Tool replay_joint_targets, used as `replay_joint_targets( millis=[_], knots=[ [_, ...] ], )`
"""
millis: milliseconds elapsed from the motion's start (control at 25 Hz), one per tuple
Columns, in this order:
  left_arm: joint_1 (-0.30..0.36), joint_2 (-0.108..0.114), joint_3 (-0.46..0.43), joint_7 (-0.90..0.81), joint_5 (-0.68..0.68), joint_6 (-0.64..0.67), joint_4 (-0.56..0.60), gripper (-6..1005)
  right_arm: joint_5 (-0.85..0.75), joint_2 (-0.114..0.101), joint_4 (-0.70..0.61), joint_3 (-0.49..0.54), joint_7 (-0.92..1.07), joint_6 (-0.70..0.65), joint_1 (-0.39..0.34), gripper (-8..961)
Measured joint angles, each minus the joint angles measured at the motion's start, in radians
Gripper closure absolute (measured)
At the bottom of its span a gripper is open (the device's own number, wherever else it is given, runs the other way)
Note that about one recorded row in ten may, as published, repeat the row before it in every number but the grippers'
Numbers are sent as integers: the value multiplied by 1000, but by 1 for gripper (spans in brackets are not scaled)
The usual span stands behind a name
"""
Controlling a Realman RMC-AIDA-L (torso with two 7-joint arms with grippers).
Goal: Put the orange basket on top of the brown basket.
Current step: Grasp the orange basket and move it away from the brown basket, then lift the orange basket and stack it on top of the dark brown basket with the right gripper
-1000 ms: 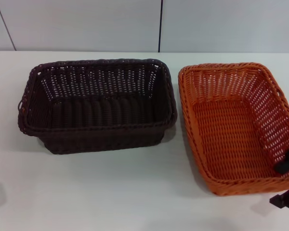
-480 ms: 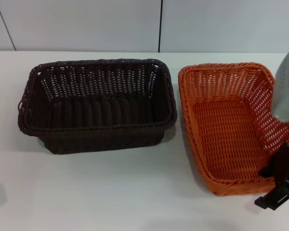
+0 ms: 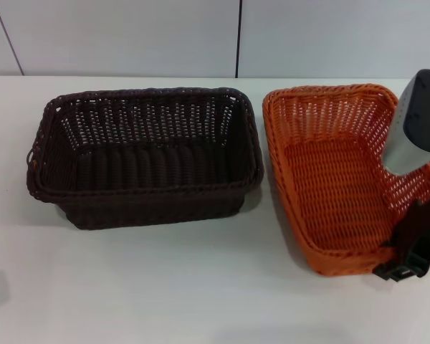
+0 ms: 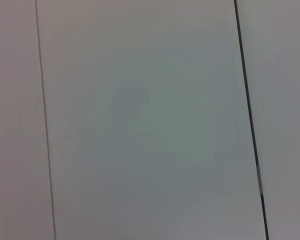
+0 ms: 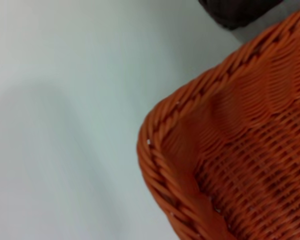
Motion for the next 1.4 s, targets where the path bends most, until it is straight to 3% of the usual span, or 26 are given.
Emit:
replay_joint_targets(
  millis=[80, 280, 640, 960, 1160, 1280, 1400],
  knots=[
    [-2, 1, 0, 0, 0, 1, 3, 269, 3, 1, -25, -11, 23, 11, 1, 422],
    [-7, 1, 6, 0, 1, 4, 15, 269, 3, 2, -116, -31, 82, 20, -10, 656],
    [-7, 2, 8, -4, -1, 6, 22, 273, -68, 1, -344, -38, 179, -2, -8, 774],
    [-8, 2, 8, -79, 1, 6, 50, 274, -115, 0, -479, -94, 200, 4, 30, 786],
    [-8, 1, 8, -88, 2, 7, 61, 274, -152, 0, -504, -221, 69, 122, 31, 787],
    [-7, -1, 18, -89, 0, 6, 62, 273, -168, 2, -551, -367, -206, 201, -20, 787],
    [-7, -2, 34, -97, -3, 4, 62, 273, -180, 1, -578, -424, -335, 232, -54, 786]
  ],
)
